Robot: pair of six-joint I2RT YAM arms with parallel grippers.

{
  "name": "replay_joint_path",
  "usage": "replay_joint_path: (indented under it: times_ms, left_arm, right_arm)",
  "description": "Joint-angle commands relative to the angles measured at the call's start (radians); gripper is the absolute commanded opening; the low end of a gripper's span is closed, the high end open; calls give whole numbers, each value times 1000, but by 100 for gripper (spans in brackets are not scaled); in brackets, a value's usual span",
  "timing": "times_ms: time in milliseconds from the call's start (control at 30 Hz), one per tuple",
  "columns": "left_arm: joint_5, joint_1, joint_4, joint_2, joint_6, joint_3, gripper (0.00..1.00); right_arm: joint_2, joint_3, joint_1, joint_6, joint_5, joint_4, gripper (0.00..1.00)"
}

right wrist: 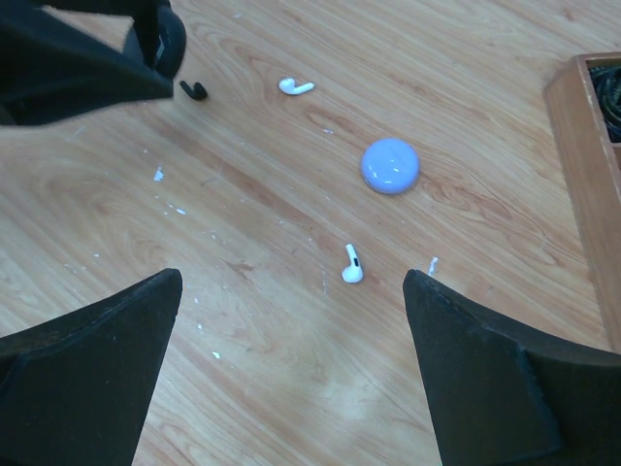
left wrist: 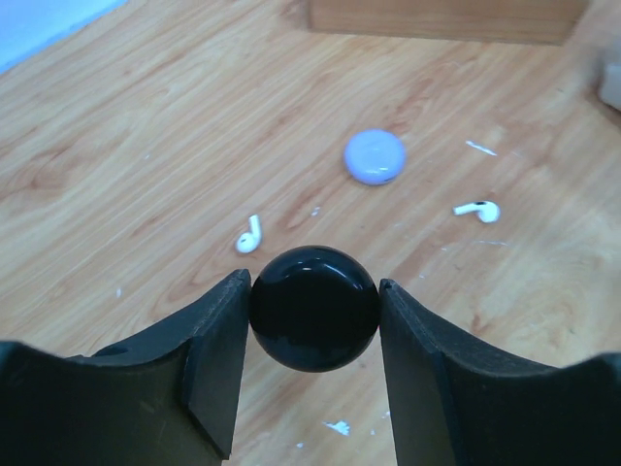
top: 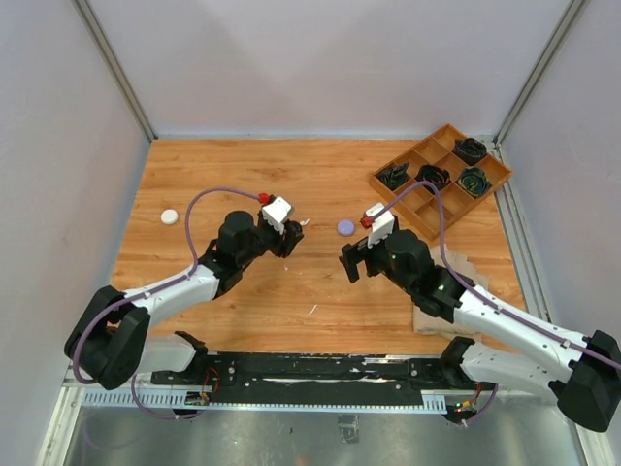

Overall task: Insert the wireless bluetooth earbuds into the charging case
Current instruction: Pick up the charging case at the center of the board.

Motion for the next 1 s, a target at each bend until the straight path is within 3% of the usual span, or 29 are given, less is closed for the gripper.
replay_joint_path:
  times_ms: [0,433,700,967]
  left_arm:
    - [29,-70,151,-58,139,-61,55]
    - [82,-189,251,-137,331,-142,55]
    - [72,-232,251,-141,431,-138,55]
    - [35,-274,251,-188,449,-144,55]
  right_arm:
    - [-1,42,-11,78,-79,44,99]
    - [75,23,-139,275,-346,258,97]
    - [165,36,-145,307,-505,386,83]
    - [183,16,-146,299,-523,406,68]
